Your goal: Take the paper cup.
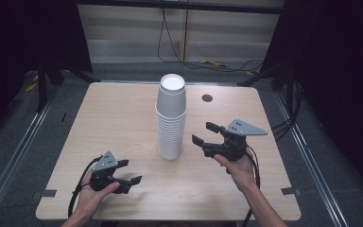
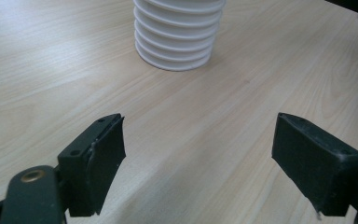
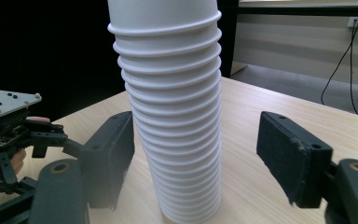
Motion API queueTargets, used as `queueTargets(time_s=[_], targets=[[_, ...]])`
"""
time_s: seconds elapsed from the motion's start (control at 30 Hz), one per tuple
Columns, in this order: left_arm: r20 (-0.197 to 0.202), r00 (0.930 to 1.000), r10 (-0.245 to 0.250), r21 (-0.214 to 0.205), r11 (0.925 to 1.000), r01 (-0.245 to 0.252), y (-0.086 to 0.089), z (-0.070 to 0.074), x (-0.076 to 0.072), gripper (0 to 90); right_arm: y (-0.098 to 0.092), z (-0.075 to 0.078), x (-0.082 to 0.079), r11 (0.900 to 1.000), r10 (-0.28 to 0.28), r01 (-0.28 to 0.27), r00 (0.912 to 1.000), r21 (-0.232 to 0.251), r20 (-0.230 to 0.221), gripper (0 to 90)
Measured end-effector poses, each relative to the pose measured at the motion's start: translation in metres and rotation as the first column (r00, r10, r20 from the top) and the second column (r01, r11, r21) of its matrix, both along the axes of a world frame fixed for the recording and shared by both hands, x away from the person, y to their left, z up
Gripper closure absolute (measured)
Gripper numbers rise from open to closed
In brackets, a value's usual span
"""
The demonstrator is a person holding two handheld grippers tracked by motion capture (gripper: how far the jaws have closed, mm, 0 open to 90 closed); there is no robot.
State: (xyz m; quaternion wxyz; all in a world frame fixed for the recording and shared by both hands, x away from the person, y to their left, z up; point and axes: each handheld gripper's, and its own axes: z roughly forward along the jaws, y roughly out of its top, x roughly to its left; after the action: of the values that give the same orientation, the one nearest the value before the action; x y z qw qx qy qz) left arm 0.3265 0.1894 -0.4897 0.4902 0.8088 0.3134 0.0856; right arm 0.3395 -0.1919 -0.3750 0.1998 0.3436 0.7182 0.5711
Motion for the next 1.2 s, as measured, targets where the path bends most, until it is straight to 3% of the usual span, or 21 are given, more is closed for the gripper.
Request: queueTargets(time_s=[0.1,0.2,0.37,0.97,1.03,1.2], targets=[[-0.002,1.0000,0.003,0.004,1.0000,-0.003,0.001,0.000,0.001,16.8,0.001,0.004,0.001,0.9996,-0.008,0.007,0.9997,-0.027,-0.021,22.4],[0.001,1.0000,0.001,0.004,1.0000,-0.001,0.000,-0.001,0.001,16.9,0.001,0.007,0.001,0.9996,0.018,-0.018,0.9998,-0.023,0.009,19.9],[0.002,1.0000,0.001,0.006,1.0000,-0.001,0.000,0.000,0.001,16.9,0.005,0.013,0.003,0.9990,0.034,-0.034,0.9994,-0.029,0.000,19.3],[0.003,1.0000,-0.004,0.012,0.9999,0.003,-0.001,-0.001,0.001,17.2,0.022,0.041,0.024,0.9930,0.116,-0.116,0.9930,-0.022,-0.022,22.5],[0.006,0.9999,-0.010,0.012,0.9999,0.010,-0.001,-0.001,0.001,19.0,0.026,0.044,0.026,0.9920,0.126,-0.126,0.9919,0.003,-0.017,22.9],[0.000,0.9999,-0.016,0.003,0.9999,0.016,-0.002,-0.001,0.000,18.7,0.031,0.053,0.031,0.9922,0.124,-0.124,0.9922,0.002,0.001,22.6]])
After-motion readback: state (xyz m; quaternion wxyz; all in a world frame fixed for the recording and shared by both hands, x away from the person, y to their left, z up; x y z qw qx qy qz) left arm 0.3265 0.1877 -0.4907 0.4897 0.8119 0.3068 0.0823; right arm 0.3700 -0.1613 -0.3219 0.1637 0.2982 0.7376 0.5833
